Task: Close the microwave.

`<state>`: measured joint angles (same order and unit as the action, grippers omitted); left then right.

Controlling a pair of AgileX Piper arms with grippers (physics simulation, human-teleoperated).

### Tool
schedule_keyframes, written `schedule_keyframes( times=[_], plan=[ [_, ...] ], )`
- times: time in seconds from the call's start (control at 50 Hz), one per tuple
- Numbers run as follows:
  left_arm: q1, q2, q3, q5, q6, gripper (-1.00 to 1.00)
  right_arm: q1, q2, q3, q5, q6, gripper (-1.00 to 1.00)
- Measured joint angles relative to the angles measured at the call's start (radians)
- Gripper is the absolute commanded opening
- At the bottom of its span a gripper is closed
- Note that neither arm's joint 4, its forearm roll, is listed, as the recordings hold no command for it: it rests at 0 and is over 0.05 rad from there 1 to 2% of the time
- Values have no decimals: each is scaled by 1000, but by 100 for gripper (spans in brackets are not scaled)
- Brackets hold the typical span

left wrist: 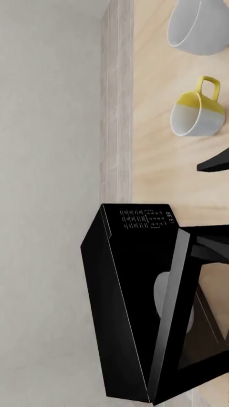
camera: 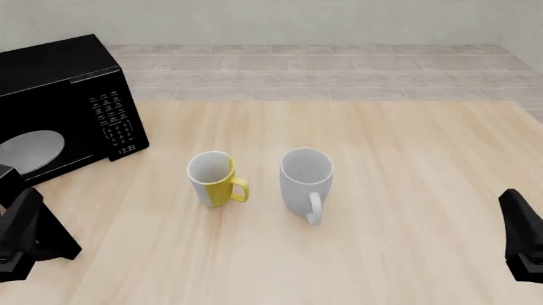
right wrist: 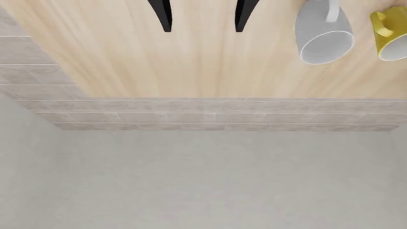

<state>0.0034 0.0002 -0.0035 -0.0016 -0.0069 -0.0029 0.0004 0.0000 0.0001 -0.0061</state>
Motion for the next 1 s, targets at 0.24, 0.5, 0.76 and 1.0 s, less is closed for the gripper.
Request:
schedule_keyframes(
  times=[0.24,0.5,0.76,1.0],
  plan=[
    [28,99,-4,-76,-16,100,11,0,0,-8,-24,100],
    [82,280,-1,-221,-36,100,22,0,-1,-24,-52,100],
    [154,563,-7,-442,-90,100,23,0,-2,-37,-61,100],
    [177,759,-26,-621,-131,100,28,0,-4,-44,-68,100]
  ],
)
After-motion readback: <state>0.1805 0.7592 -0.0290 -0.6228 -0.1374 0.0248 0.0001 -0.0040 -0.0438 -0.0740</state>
